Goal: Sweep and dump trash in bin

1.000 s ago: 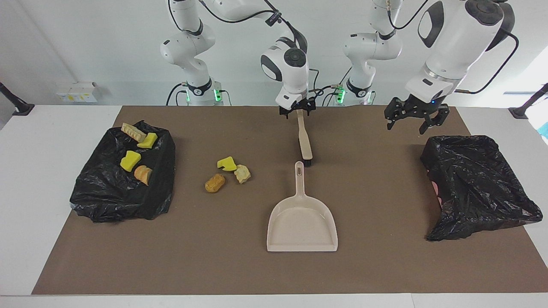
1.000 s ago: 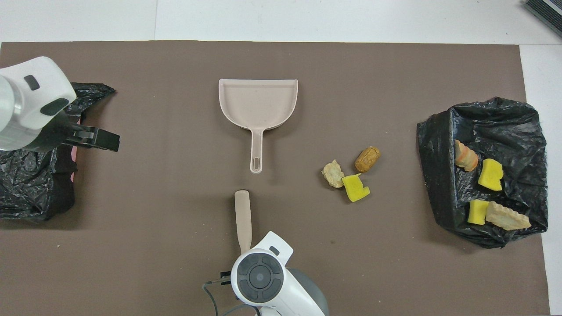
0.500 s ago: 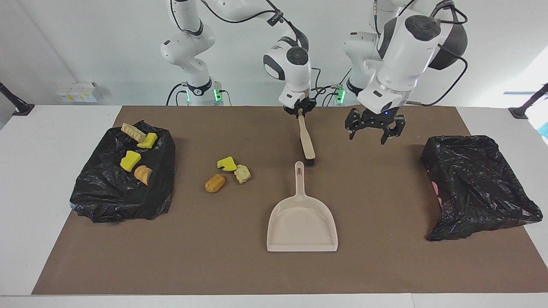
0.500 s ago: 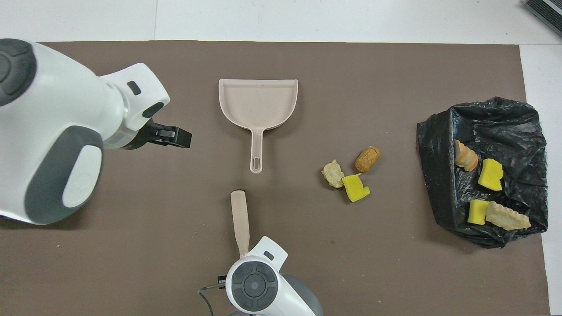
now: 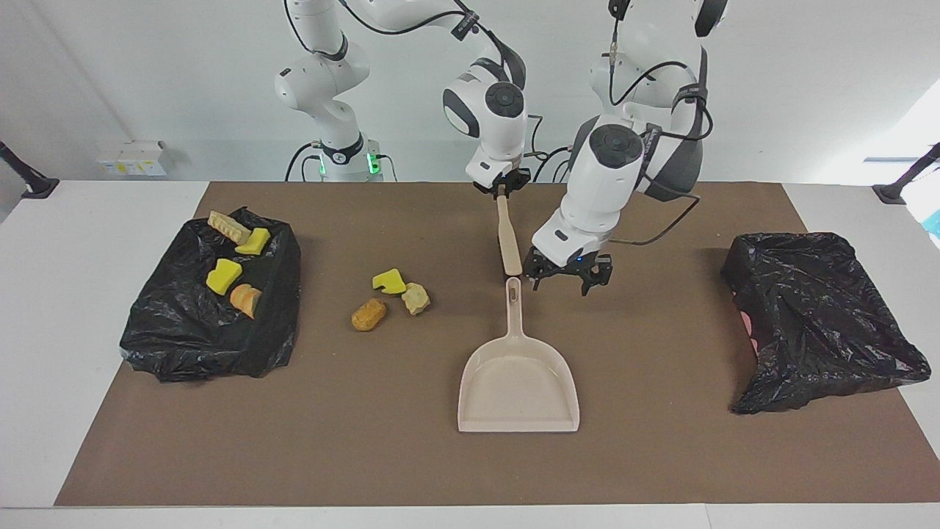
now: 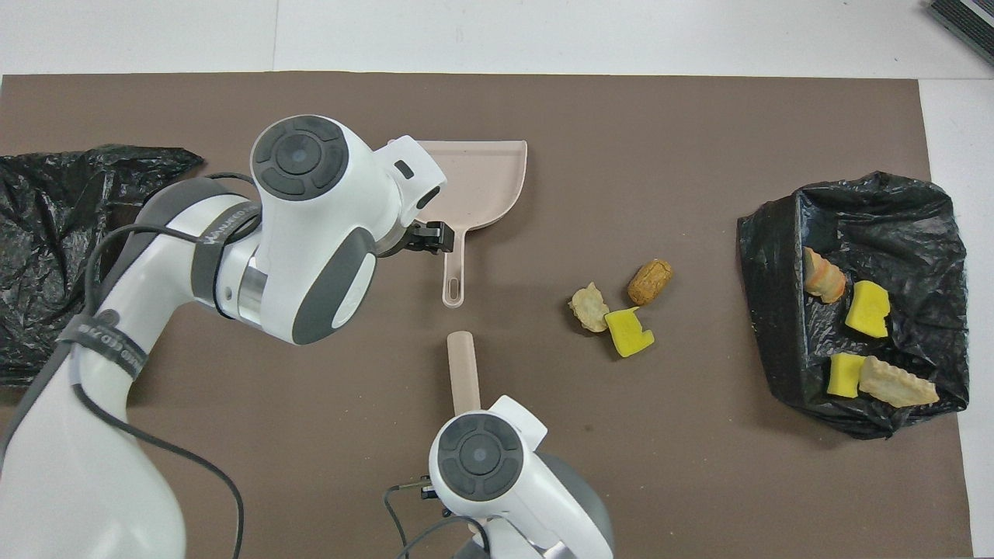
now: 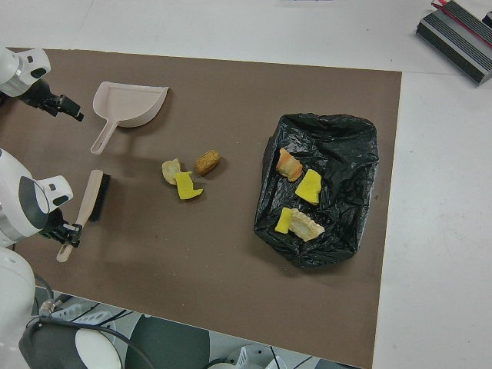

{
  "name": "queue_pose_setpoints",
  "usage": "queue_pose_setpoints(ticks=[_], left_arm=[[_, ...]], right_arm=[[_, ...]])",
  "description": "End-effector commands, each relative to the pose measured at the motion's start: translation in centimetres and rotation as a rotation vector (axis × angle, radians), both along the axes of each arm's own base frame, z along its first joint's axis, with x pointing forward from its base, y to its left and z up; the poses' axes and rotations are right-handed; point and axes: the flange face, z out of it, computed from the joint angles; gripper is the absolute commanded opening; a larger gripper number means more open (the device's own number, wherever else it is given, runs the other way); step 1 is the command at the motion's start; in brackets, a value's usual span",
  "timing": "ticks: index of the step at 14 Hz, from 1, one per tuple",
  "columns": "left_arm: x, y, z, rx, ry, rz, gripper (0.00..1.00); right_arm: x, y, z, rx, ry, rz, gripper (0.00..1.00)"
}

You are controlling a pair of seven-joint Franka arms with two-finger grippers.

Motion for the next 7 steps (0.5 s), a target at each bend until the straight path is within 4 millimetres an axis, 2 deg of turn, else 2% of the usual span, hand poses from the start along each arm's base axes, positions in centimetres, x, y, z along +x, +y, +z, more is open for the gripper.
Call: queue_pose_setpoints(ticks=[1,2,4,7], left_arm=[[0.5,-2.2,-1.0,-0.014,-0.031,0.014,1.0],[0.3,-3.0,-1.9,-0.015,-0.029,0.015,1.0],[-0.7,-6.1,-6.4,0.018,0.013,0.013,1.0],[-0.3,-6.3,-6.7,0.017,0.016,0.02,1.0]], right_arm=[[1.6,-7.0,5.1,-0.004,0.021,0.019,0.0],[2.3,-9.5,5.9,-0.021,0.03,0.03,0.0],[4.3,-14.6,7.0,-0.07,0.042,0.022,0.0],[6.8,-19.6,7.3,-0.161,-0.016,0.01,0.0]])
